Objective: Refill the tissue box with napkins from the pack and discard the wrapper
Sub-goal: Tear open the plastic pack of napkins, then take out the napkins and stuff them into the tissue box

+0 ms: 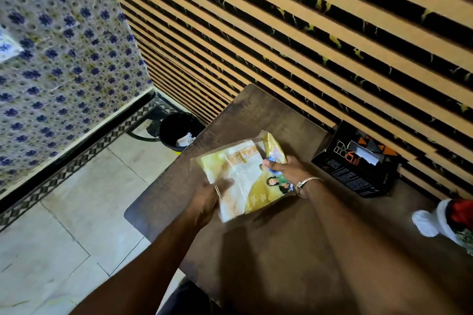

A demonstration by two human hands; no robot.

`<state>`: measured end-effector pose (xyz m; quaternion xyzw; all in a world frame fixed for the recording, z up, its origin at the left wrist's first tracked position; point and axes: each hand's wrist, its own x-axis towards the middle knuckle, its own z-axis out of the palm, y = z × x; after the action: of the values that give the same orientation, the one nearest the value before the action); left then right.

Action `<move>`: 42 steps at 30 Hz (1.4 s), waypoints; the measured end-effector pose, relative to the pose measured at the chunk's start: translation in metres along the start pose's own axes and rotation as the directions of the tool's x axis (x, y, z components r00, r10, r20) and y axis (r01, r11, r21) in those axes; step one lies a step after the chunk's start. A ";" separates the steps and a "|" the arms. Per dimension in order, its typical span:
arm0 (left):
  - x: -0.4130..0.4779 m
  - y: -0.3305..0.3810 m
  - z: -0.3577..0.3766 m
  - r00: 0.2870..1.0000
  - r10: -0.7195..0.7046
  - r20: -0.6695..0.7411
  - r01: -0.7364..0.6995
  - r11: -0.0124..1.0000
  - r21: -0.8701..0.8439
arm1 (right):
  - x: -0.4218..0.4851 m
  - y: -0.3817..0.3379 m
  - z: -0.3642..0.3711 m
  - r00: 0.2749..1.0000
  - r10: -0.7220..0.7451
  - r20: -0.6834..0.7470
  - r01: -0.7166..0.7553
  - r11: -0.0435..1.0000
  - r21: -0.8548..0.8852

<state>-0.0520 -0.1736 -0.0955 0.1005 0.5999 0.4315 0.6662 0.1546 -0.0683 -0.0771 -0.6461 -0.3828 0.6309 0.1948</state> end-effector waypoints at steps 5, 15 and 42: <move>-0.001 0.020 -0.037 0.998 0.059 -0.034 -0.060 0.997 -0.038 | 0.023 0.011 -0.015 0.955 -0.004 -0.297 0.031 0.996 0.087; 0.003 0.063 -0.123 0.985 0.158 -0.067 -0.172 0.924 -0.343 | 0.061 0.011 -0.006 0.845 0.191 -0.499 -0.024 0.947 0.321; 0.060 0.043 -0.047 0.986 0.041 0.159 -0.149 0.628 0.764 | 0.003 0.032 0.031 0.760 0.007 -0.650 -0.025 0.999 -0.020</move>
<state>-0.1187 -0.1236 -0.1219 0.4345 0.6771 0.1606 0.5718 0.1320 -0.0936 -0.1063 -0.8303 -0.2947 0.3647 0.3011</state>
